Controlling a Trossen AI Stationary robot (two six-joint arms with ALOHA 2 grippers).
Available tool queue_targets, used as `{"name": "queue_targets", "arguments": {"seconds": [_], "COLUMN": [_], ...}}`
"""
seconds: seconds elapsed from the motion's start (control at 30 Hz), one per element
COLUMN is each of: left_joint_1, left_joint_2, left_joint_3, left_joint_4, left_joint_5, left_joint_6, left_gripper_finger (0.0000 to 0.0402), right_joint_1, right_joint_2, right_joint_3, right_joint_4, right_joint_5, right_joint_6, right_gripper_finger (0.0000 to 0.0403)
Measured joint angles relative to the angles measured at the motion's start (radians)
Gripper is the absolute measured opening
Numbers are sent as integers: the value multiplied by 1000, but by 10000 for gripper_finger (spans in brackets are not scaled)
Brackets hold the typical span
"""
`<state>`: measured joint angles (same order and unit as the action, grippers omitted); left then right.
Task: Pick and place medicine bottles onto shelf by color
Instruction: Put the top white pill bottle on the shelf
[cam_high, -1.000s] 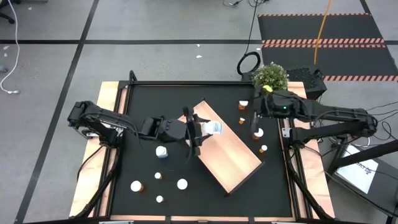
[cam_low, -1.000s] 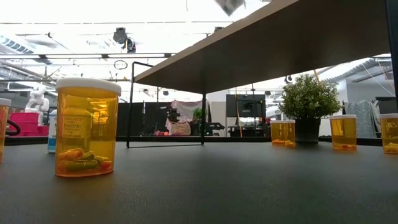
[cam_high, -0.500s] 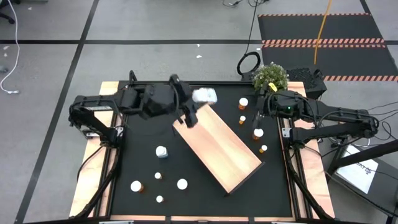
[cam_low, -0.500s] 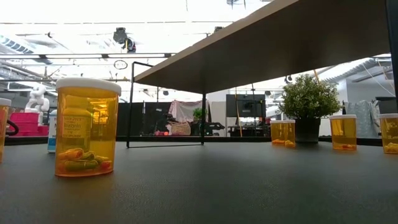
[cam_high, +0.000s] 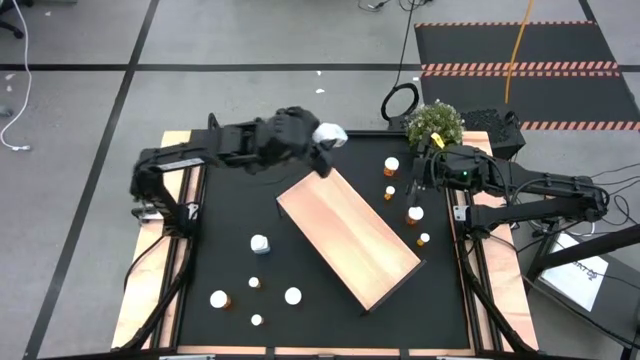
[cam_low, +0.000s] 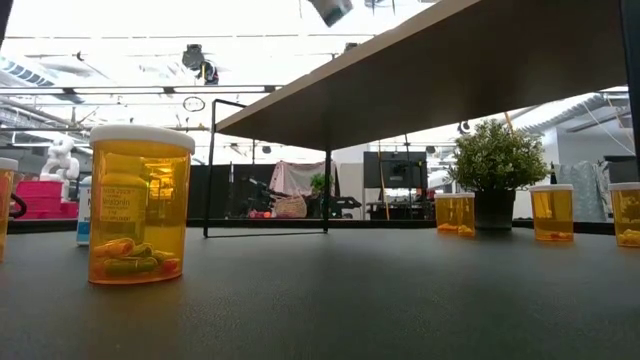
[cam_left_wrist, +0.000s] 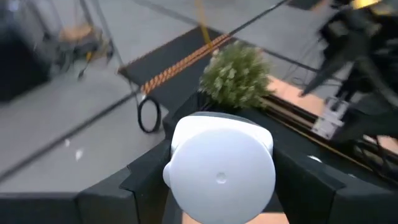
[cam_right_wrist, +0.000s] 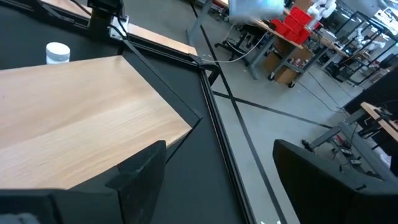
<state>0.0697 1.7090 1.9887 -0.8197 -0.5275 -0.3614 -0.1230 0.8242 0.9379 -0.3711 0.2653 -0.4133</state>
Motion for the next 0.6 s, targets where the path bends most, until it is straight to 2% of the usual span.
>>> {"name": "queue_targets", "arguments": {"seconds": [0.3, 0.6], "left_joint_1": [17, 58], "left_joint_2": [143, 198], "left_joint_3": [-1, 0], "left_joint_4": [-30, -147], "left_joint_5": [41, 126], "left_joint_6": [-120, -272], "left_gripper_finger": [243, 243], "right_joint_1": [-8, -47], "right_joint_2": [0, 1], "right_joint_3": [0, 0], "right_joint_4": [-4, -1], "right_joint_5": [1, 0], "right_joint_6": [-47, -63], "right_gripper_finger": [288, 288]}}
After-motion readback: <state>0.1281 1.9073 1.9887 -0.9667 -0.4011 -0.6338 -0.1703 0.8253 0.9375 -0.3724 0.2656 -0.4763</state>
